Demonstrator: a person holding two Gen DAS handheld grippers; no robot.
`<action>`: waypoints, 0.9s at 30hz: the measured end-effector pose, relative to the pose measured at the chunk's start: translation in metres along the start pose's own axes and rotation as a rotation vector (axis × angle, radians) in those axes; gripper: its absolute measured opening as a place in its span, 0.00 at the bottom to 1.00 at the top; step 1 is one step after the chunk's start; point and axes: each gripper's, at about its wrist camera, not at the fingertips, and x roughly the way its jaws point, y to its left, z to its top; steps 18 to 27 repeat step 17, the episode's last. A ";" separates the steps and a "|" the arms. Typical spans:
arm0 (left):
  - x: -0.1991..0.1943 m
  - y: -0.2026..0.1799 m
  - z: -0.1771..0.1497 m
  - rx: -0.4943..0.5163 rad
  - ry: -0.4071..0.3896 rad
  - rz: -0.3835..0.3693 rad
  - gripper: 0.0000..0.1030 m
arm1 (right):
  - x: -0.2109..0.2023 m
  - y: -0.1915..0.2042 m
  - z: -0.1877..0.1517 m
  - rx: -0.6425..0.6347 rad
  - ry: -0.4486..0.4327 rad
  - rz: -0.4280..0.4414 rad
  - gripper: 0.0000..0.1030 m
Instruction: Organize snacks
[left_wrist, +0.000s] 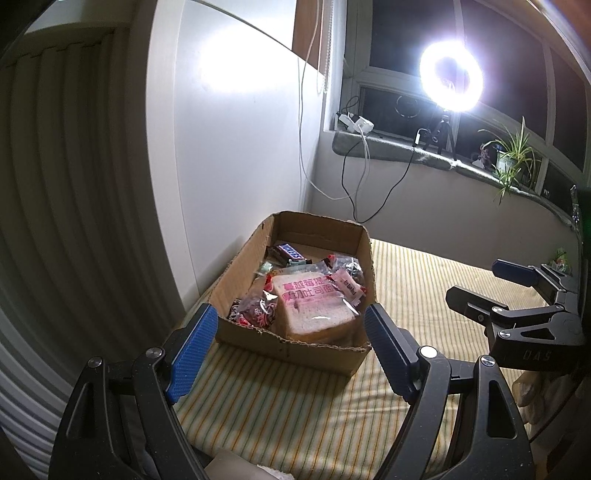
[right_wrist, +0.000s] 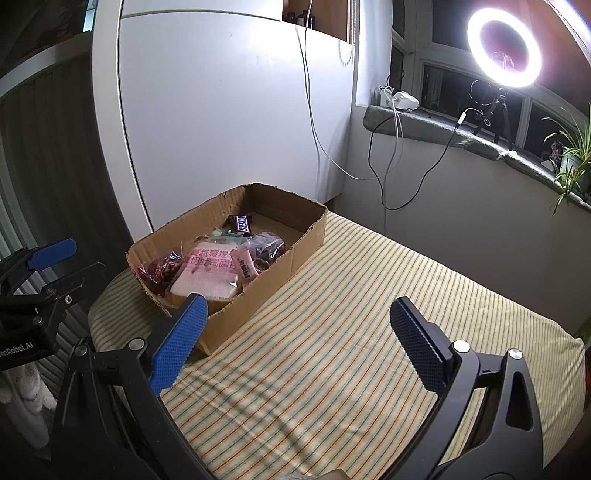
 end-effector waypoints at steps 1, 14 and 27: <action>0.001 0.000 0.000 0.000 0.001 -0.001 0.79 | 0.001 0.000 -0.001 -0.001 0.002 0.001 0.98; 0.003 -0.004 -0.001 0.015 0.004 -0.004 0.80 | 0.002 -0.007 -0.004 -0.002 0.010 0.004 0.98; 0.003 -0.004 -0.002 0.014 0.007 -0.006 0.79 | 0.002 -0.011 -0.005 0.002 0.010 0.000 0.98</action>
